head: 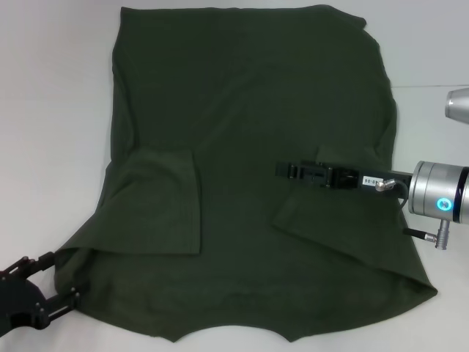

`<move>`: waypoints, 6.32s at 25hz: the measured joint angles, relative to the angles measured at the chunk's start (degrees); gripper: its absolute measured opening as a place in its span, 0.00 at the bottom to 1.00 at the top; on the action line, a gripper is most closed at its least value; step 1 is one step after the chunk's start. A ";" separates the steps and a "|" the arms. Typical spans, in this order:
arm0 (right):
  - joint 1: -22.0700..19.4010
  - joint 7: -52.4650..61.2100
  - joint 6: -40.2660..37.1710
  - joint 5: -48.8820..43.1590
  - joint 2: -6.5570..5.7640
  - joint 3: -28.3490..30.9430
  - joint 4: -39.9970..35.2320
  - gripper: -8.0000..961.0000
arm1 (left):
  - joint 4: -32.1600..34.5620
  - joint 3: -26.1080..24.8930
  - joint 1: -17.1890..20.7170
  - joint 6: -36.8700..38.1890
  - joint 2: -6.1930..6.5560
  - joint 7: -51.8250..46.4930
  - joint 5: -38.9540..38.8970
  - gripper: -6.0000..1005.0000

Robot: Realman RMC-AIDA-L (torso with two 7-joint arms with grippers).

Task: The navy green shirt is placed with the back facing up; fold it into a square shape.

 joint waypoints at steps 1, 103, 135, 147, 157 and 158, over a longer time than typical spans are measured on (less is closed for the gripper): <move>0.00 0.00 0.00 0.00 0.00 0.00 0.03 0.92 | -0.03 0.00 0.00 0.00 -0.01 -0.01 0.19 0.81; -18.48 17.41 -15.05 -10.31 -10.84 1.12 -4.28 0.86 | 0.50 0.36 -8.04 7.95 -0.28 -10.20 4.36 0.05; -17.18 17.85 -17.13 -12.64 -10.00 3.46 -3.48 0.71 | 0.42 0.32 -8.70 7.70 -0.18 -9.89 4.37 0.05; -16.91 17.91 -16.39 -13.98 -9.11 3.87 -3.85 0.23 | 0.42 0.22 -8.70 7.70 -0.19 -9.75 4.37 0.05; -17.89 14.41 -16.64 -13.85 -8.68 7.35 -3.99 0.02 | 0.44 0.02 -8.59 7.86 -0.13 -14.05 4.37 0.05; -18.01 13.44 -16.85 -13.77 -8.55 8.01 -3.98 0.02 | 0.54 0.01 -8.54 7.76 -0.07 -16.17 4.37 0.05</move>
